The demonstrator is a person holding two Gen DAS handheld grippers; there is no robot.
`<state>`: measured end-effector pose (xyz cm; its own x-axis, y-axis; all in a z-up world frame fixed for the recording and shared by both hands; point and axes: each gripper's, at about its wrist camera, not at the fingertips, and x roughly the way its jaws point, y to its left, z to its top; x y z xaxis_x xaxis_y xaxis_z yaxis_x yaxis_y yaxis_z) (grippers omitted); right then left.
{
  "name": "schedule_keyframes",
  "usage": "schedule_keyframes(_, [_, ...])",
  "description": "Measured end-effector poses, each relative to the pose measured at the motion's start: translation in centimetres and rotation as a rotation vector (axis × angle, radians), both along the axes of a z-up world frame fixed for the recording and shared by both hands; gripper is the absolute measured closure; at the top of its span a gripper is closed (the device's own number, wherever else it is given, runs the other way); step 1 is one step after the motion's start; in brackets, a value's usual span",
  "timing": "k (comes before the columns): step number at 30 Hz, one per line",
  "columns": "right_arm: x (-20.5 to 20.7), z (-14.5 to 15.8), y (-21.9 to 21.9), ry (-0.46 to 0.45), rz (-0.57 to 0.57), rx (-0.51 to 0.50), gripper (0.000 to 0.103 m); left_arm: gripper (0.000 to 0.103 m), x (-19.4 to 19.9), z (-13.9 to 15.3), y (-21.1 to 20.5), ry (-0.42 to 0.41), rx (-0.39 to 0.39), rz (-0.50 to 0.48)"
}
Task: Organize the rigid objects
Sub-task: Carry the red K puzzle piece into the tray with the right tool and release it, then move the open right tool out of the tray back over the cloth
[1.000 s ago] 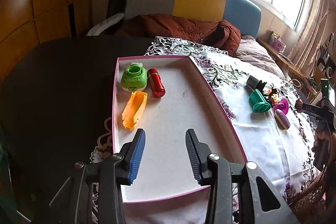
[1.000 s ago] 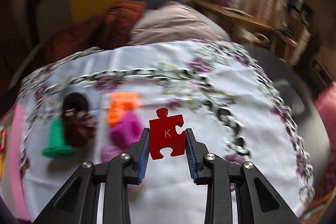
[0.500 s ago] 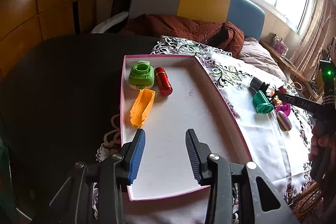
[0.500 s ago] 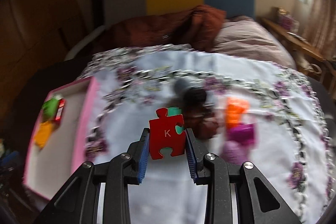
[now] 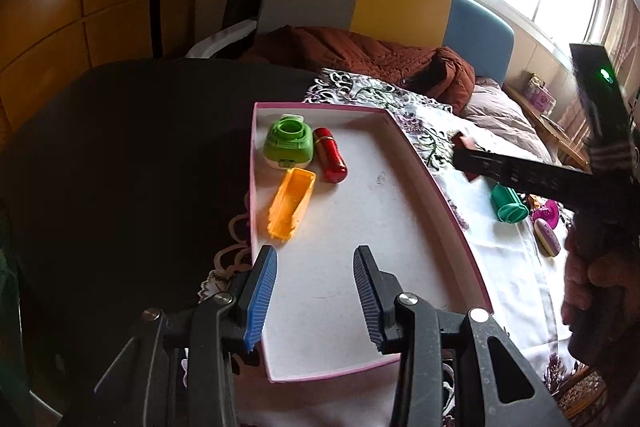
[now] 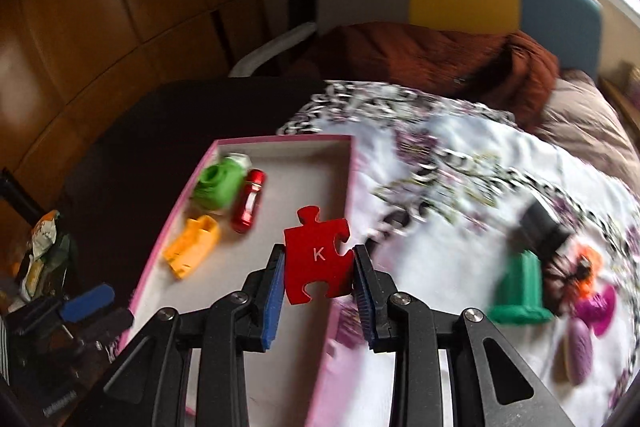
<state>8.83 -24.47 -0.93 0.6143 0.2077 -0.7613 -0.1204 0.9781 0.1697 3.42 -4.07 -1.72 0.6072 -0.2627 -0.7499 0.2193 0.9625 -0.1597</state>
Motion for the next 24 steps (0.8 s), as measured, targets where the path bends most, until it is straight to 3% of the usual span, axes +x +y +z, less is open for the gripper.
schedule_keyframes(9, [5.2,-1.5,4.1,0.057,0.058,-0.049,0.071,0.063,0.2,-0.5,1.8,0.015,-0.01,0.04])
schedule_keyframes(17, [10.2,-5.1,5.5,0.148,0.041,-0.095,0.07,0.063,0.1,-0.9,2.2,0.031,-0.006,0.054])
schedule_keyframes(24, [9.2,-5.3,4.9,0.133,0.031,-0.079,0.065,0.063,0.0,-1.0,2.4,0.031,-0.003,0.059])
